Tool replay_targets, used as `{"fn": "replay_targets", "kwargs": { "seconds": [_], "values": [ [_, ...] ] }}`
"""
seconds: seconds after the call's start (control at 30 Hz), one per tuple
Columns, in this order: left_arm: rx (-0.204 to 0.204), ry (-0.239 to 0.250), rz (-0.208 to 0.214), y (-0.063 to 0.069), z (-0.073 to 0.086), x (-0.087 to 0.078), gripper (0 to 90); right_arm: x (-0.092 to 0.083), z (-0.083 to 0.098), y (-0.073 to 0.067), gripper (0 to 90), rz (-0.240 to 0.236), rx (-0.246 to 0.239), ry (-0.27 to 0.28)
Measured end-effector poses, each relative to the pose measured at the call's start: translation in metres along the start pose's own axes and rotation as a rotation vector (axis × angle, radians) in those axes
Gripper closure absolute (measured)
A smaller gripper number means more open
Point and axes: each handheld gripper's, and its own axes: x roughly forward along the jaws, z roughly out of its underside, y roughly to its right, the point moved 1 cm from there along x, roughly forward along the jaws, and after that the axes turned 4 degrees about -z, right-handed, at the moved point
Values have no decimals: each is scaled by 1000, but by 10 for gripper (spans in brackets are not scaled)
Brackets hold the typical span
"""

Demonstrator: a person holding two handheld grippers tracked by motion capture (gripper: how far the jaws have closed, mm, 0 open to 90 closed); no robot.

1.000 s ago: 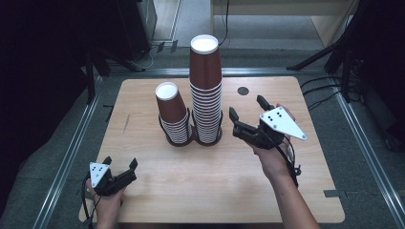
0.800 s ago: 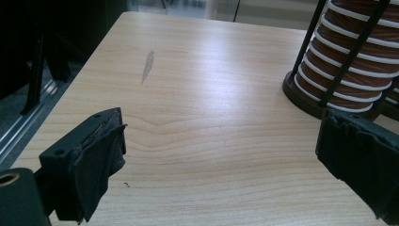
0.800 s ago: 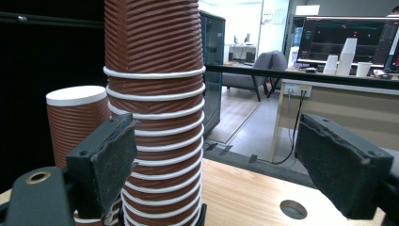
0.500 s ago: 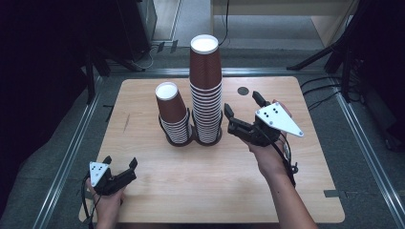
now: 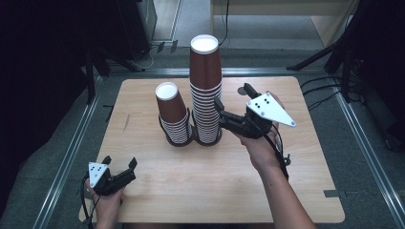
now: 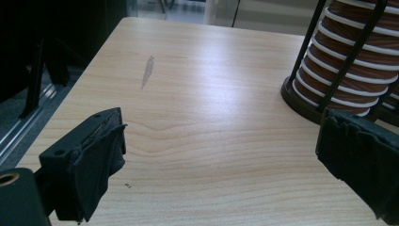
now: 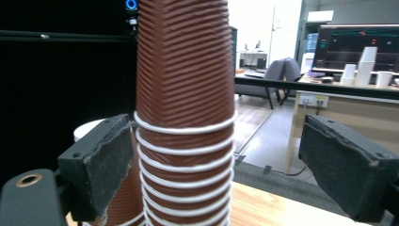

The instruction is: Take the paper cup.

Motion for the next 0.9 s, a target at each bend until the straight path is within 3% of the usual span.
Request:
{"fn": "replay_targets", "kwargs": {
  "seconds": [0.47,0.9],
  "values": [
    [19,2,2,2,0,0,24,32,-8,-8,69,-15,13,-8],
    [39,8,5,4,1,0,24,58,-12,-5,46,28,22,-26]
  ]
}}
